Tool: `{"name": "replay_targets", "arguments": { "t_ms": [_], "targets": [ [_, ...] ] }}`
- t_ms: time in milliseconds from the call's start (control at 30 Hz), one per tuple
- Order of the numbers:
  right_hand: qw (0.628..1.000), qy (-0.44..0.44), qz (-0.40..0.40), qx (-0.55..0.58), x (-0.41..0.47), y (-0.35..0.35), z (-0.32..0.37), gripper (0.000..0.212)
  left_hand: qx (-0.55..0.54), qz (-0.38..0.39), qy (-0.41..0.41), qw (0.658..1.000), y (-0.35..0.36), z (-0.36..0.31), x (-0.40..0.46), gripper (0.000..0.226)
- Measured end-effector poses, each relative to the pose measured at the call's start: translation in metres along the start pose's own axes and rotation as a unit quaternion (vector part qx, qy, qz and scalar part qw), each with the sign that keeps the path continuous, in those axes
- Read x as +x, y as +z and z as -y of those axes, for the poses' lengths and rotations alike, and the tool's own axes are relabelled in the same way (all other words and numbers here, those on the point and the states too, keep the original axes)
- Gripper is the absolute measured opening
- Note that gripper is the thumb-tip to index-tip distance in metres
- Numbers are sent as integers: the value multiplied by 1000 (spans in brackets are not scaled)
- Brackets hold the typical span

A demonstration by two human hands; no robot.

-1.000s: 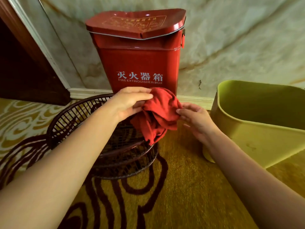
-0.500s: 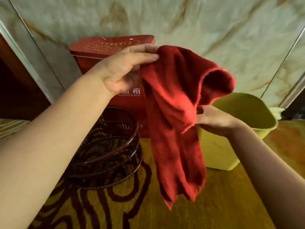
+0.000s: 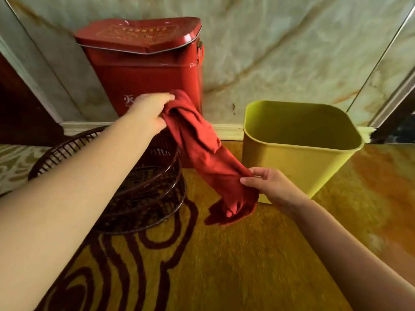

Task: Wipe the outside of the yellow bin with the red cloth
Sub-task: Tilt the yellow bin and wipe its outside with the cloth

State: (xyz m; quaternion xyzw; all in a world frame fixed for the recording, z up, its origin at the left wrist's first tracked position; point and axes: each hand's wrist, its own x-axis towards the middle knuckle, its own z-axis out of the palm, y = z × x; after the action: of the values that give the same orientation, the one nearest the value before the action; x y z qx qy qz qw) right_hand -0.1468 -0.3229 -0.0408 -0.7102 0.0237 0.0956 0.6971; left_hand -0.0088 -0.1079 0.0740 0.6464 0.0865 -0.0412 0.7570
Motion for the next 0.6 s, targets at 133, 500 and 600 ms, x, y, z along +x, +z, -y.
{"name": "replay_targets", "arguments": {
  "t_ms": [133,500,600],
  "targets": [
    [995,-50,68,58,-6,-9,16,22,57,8,-25,998,6,51,-14,16],
    [991,-68,104,42,-14,-19,39,41,211,332,36,919,25,124,-89,32],
    [997,-73,26,7,-19,-31,41,41,214,252,53,942,29,127,-84,23]
  ]
}}
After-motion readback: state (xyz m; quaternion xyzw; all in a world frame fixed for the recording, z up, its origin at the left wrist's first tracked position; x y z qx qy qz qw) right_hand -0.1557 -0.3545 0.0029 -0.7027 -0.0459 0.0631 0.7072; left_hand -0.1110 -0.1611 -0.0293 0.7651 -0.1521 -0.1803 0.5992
